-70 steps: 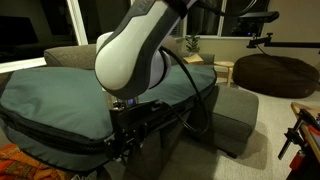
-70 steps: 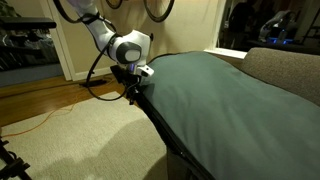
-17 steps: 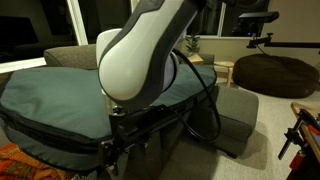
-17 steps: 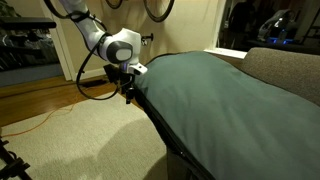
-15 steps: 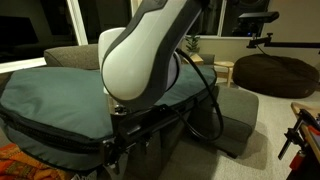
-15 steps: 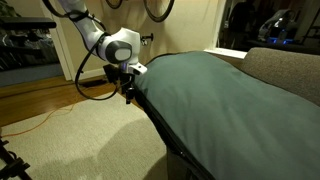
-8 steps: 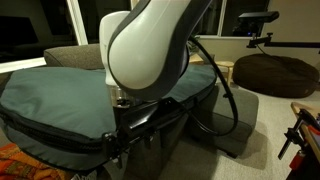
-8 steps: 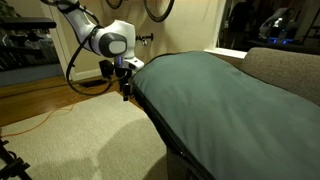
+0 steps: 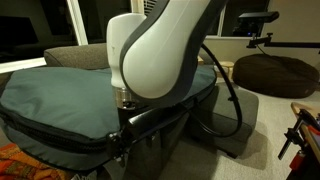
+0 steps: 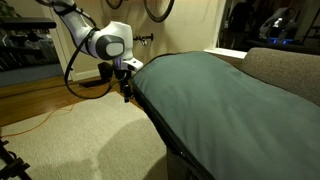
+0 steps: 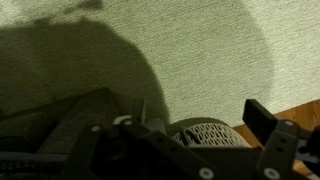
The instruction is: Close the zip on the green bag
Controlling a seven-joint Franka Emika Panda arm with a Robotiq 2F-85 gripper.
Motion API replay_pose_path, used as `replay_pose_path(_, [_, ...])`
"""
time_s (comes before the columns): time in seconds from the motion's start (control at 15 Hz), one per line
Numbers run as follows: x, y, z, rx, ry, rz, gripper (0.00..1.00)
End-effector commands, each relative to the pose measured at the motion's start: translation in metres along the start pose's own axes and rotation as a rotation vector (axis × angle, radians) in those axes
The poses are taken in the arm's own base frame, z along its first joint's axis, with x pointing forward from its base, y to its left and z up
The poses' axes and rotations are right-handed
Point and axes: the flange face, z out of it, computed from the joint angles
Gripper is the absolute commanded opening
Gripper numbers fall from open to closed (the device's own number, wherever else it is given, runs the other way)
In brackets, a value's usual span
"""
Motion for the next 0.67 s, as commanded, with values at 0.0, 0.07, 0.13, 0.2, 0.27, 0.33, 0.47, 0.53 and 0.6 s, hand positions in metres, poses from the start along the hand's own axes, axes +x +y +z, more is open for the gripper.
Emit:
replay_pose_path(0.0, [-0.0092,0.0116,-0.0044,-0.014,0.051,0.018,1.00])
replay_pose_path(0.07, [-0.0093,0.0129,-0.0039,-0.011,0.062,0.019,1.00])
replay_pose_path(0.13, [-0.0094,0.0142,-0.0031,-0.009,0.074,0.020,1.00])
replay_pose_path(0.2, [-0.0094,0.0147,-0.0029,-0.006,0.086,0.021,1.00])
replay_pose_path(0.27, [-0.0099,0.0146,-0.0028,0.000,0.105,0.022,1.00])
replay_pose_path(0.33, [-0.0104,0.0145,-0.0028,0.005,0.119,0.019,1.00])
replay_pose_path(0.47, [-0.0113,0.0142,-0.0027,0.013,0.145,0.020,1.00])
replay_pose_path(0.53, [-0.0115,0.0143,-0.0025,0.017,0.156,0.021,1.00])
replay_pose_path(0.6, [-0.0119,0.0143,-0.0024,0.019,0.166,0.020,1.00])
